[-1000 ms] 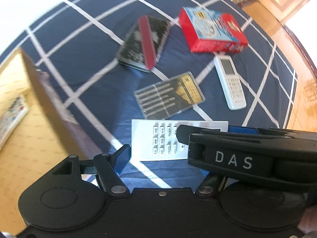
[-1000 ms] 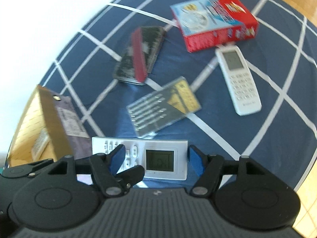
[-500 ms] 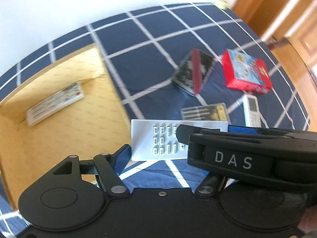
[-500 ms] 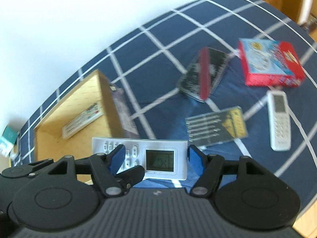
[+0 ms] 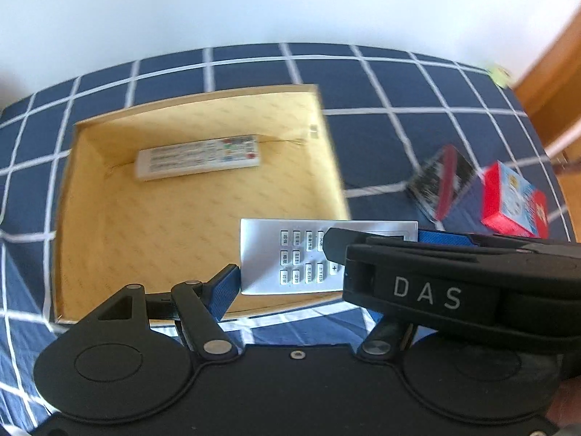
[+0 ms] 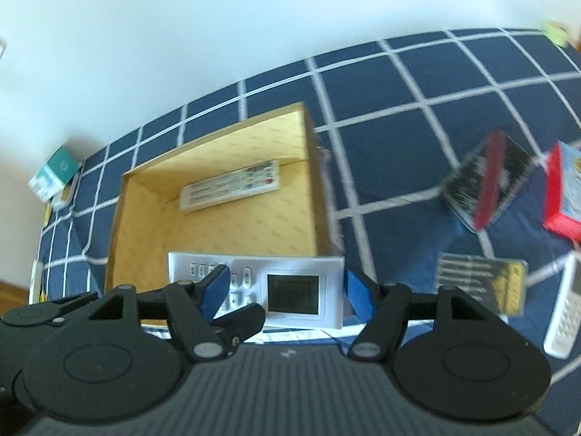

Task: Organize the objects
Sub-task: 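Carry the air-conditioner remote with the right tool into the box, then lower the air-conditioner remote beside the TV remote and open the right tool, then lift the right tool out of the box toward the clear screwdriver set, then grasp the clear screwdriver set with the right tool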

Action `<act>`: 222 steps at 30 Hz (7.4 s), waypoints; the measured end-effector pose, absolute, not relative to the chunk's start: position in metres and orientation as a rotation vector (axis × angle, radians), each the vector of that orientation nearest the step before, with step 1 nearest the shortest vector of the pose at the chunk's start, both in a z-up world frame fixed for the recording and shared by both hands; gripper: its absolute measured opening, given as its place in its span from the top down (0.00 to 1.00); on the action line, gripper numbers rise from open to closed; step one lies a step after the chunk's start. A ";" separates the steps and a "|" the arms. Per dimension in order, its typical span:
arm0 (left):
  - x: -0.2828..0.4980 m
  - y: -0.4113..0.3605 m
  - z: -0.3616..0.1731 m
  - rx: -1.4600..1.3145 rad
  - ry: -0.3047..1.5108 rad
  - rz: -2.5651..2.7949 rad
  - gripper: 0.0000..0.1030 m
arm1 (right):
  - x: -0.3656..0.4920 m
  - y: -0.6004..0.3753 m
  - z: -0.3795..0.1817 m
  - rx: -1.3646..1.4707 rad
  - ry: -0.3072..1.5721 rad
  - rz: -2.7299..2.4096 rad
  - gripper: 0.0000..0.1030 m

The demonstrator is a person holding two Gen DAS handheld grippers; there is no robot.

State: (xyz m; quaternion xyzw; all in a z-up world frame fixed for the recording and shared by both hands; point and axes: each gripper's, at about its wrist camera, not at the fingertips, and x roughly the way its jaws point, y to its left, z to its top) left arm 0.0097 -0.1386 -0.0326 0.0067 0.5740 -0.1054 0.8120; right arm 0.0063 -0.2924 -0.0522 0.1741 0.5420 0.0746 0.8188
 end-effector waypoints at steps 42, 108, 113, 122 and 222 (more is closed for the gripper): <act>0.153 -0.047 -0.164 -0.071 1.407 -0.098 0.33 | 0.173 -0.199 -0.190 0.308 1.370 0.289 0.33; 0.024 -0.058 -0.037 -0.076 1.233 -0.108 0.04 | 0.045 -0.258 -0.064 0.356 1.166 0.178 0.00; 0.000 -0.071 -0.031 -0.044 1.226 -0.137 0.02 | 0.013 -0.279 -0.056 0.374 1.142 0.124 0.00; -0.032 -0.099 -0.027 0.014 1.216 -0.215 0.00 | -0.038 -0.314 -0.050 0.422 1.105 0.031 0.00; 0.029 -0.344 -0.192 0.075 1.559 -0.361 0.40 | 0.012 -0.500 -0.215 0.450 1.466 -0.113 0.41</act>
